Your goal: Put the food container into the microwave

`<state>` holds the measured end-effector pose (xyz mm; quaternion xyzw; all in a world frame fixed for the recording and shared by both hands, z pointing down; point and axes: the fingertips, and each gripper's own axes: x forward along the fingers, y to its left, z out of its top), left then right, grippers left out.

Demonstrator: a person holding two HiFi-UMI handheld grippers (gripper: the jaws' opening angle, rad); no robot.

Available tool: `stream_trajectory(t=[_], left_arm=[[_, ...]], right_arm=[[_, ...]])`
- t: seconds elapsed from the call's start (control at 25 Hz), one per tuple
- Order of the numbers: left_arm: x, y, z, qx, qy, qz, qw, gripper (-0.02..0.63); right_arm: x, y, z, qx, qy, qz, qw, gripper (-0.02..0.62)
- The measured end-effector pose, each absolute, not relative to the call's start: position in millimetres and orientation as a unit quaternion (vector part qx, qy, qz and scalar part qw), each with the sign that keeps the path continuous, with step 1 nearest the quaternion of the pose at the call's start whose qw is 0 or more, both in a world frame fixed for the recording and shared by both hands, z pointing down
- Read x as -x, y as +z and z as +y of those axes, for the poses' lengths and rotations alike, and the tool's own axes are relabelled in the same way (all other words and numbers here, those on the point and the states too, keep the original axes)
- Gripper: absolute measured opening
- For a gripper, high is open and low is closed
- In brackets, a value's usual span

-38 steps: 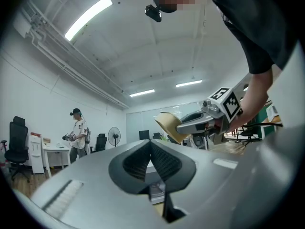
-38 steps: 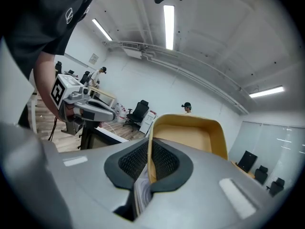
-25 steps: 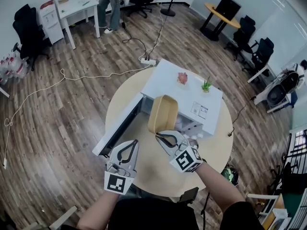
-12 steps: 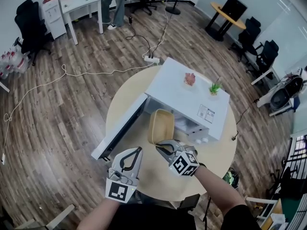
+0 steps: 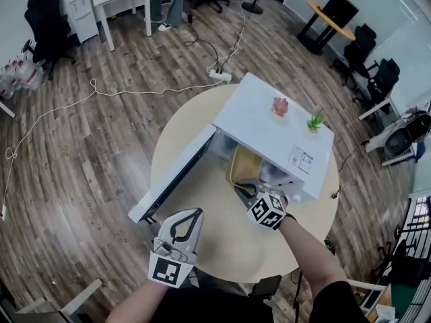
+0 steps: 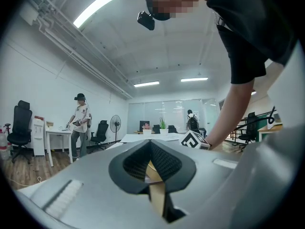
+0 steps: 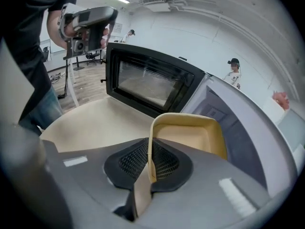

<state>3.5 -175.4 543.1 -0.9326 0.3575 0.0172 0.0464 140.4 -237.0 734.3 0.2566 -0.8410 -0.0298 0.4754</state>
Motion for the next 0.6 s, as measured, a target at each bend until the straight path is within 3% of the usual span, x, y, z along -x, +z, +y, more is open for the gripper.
stream_trajectory(t=[0.6], left_arm=[[6, 570, -168, 0.933, -0.002, 0.361, 0.02, -0.002]], right_arm=[[-181, 761, -319, -0.355, -0.076, -0.771, 0.523, 0.021]])
